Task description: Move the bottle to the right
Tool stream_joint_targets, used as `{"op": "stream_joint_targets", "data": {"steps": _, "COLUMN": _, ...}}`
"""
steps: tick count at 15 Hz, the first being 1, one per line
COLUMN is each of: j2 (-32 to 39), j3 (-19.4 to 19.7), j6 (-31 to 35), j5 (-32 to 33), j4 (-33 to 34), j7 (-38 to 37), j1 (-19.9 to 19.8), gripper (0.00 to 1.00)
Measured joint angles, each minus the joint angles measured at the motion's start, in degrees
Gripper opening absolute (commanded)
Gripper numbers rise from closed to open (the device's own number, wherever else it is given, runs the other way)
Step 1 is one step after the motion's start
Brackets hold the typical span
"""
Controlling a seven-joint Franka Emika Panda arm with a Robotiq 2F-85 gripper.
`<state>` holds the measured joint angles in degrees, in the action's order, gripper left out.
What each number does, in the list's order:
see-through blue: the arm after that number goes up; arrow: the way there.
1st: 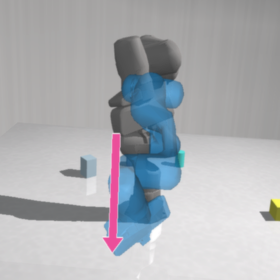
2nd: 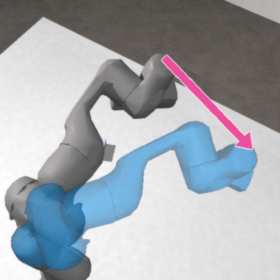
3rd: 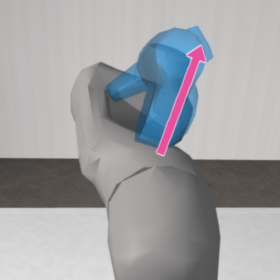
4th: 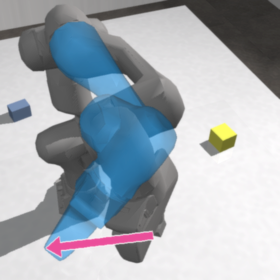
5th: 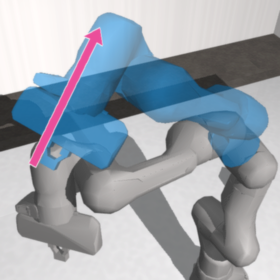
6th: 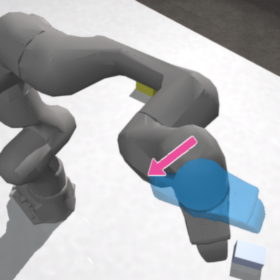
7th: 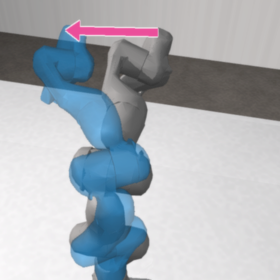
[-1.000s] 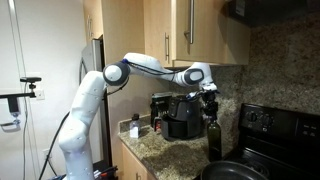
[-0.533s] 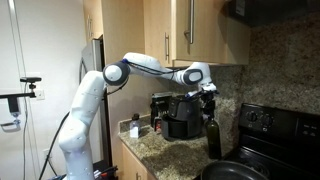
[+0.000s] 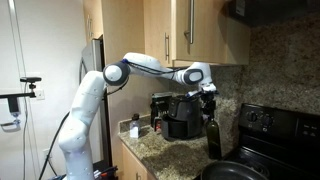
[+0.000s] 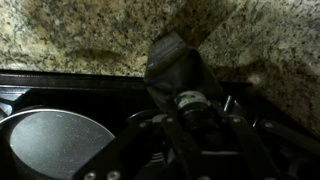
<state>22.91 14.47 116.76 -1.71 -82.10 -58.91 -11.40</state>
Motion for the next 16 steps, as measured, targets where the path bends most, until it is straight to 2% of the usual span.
{"op": "stream_joint_targets", "data": {"steps": 4, "j2": -0.08, "j3": 0.25, "j6": -2.15, "j5": 0.00, "j4": 0.40, "j7": -3.09, "j1": -0.11, "gripper": 0.11}}
{"op": "stream_joint_targets", "data": {"steps": 12, "j2": 0.13, "j3": 0.51, "j6": -11.73, "j5": -0.93, "j4": 2.56, "j7": -7.74, "j1": -1.49, "gripper": 0.11}}
{"op": "stream_joint_targets", "data": {"steps": 16, "j2": 0.32, "j3": 0.64, "j6": -12.23, "j5": -0.89, "j4": 2.85, "j7": -11.76, "j1": -1.61, "gripper": 0.11}}
